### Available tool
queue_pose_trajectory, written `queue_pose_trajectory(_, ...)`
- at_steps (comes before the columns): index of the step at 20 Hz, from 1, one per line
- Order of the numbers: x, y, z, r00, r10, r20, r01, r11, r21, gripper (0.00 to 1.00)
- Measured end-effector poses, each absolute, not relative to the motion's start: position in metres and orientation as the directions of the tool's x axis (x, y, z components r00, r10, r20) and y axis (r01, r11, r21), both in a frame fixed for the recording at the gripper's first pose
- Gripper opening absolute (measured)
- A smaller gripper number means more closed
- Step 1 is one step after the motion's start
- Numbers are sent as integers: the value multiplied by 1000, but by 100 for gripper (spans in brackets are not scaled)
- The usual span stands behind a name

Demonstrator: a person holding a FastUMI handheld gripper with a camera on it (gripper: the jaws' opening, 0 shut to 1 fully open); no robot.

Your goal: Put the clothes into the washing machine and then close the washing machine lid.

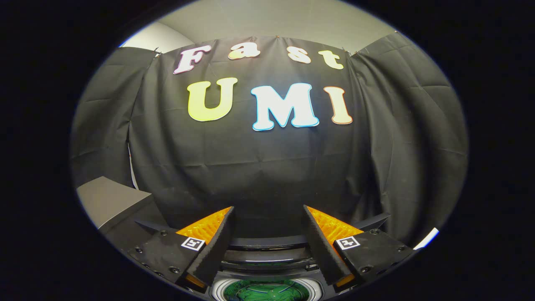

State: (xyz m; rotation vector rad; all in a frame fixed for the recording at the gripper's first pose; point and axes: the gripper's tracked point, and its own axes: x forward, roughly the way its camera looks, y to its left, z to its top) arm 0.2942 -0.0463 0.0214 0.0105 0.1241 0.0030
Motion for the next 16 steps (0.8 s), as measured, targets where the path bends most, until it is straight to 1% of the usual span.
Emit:
queue_pose_trajectory(8,263,-48,11,993,8,-120,-8,1000,4,98)
queue_pose_trajectory(16,227,-50,-7,988,19,-153,-20,1000,-1,98)
